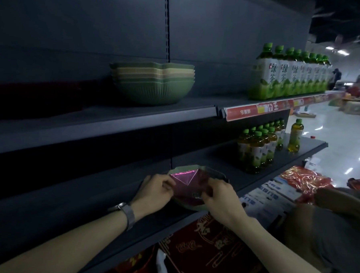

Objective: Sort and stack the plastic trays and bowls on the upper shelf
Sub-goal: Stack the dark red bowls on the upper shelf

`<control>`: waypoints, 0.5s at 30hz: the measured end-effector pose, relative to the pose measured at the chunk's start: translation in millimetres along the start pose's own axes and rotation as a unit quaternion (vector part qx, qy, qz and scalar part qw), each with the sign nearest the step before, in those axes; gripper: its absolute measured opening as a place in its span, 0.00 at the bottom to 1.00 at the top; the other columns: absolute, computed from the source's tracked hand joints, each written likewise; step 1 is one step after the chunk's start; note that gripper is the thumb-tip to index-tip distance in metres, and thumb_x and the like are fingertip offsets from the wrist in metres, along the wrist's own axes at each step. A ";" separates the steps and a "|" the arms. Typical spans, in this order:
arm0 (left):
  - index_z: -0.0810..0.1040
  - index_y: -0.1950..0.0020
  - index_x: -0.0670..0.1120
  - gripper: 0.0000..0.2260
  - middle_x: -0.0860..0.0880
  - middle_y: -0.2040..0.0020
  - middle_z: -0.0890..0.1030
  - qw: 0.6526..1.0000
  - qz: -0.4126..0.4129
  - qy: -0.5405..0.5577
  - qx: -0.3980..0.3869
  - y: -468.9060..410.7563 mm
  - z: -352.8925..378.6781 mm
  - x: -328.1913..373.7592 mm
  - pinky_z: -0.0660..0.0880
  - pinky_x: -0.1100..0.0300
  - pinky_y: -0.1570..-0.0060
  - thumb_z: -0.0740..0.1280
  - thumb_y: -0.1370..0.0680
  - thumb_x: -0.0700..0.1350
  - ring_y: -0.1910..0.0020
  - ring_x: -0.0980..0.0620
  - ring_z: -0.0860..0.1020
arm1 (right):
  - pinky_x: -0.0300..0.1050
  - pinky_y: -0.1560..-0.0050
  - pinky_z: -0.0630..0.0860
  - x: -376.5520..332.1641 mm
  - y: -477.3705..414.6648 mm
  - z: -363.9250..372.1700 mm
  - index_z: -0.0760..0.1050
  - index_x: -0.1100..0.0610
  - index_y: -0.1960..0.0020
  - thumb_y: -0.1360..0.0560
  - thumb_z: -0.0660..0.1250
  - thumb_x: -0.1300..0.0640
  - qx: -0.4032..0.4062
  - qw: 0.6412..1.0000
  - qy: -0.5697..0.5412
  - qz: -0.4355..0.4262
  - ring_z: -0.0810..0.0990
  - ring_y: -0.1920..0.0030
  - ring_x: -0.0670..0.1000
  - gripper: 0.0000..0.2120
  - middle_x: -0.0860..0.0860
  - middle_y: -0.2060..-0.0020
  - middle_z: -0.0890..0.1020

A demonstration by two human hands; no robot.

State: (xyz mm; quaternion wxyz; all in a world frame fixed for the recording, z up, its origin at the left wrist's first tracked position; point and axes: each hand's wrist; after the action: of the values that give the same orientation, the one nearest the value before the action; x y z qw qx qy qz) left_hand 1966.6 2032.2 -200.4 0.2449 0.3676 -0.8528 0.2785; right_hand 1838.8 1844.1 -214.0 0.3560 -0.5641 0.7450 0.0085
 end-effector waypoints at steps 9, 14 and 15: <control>0.77 0.27 0.46 0.18 0.48 0.35 0.78 0.987 0.068 -0.112 -0.092 -24.2 31.0 -54.2 0.70 0.61 0.32 0.61 0.16 0.37 0.33 0.49 0.73 | 0.51 0.43 0.77 33.8 -4.7 27.4 0.78 0.47 0.36 0.16 0.58 0.47 -0.091 0.988 0.117 0.035 0.79 0.40 0.58 0.14 0.51 0.41 0.81; 0.73 0.23 0.39 0.20 0.45 0.26 0.73 0.974 0.099 -0.144 -0.147 -33.0 48.2 -62.5 0.61 0.73 0.31 0.57 0.15 0.33 0.27 0.47 0.72 | 0.50 0.35 0.68 41.1 -7.7 31.9 0.79 0.46 0.38 0.14 0.56 0.44 -0.113 0.981 0.157 0.029 0.76 0.36 0.55 0.15 0.48 0.40 0.82; 0.74 0.24 0.38 0.20 0.44 0.26 0.74 0.972 0.103 -0.145 -0.153 -34.2 52.0 -64.7 0.63 0.71 0.29 0.57 0.15 0.33 0.28 0.47 0.73 | 0.50 0.35 0.70 44.3 -8.4 32.5 0.80 0.45 0.38 0.15 0.56 0.41 -0.123 0.981 0.146 0.039 0.76 0.36 0.55 0.16 0.48 0.40 0.82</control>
State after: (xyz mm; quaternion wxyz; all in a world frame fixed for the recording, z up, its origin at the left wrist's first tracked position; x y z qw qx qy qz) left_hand 2021.1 2010.2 -268.2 0.1415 0.2728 -0.9450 0.1124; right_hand 1858.0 1817.6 -258.9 0.1708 -0.5695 0.8035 0.0310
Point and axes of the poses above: each hand's wrist, its own y-axis away from the middle knuckle, its own z-axis out of the palm, x = y × z
